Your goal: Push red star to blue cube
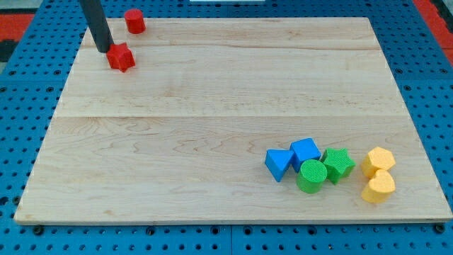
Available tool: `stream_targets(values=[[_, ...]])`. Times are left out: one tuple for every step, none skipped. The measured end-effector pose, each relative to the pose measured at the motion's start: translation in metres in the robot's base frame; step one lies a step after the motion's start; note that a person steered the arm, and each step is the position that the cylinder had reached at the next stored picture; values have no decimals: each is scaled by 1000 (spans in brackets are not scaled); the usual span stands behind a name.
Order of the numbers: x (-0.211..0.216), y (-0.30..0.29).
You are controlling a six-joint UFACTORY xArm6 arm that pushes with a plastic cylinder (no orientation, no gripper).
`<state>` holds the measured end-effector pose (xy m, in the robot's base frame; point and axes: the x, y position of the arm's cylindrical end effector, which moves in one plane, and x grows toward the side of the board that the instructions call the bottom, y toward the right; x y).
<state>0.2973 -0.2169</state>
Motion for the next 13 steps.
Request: stream_targets(values=[[31,110],[49,123],[9,87],[54,86],[87,151],[101,145],[115,102],[161,136],[177,221],[162,185],[132,170],[142,256],[148,325]])
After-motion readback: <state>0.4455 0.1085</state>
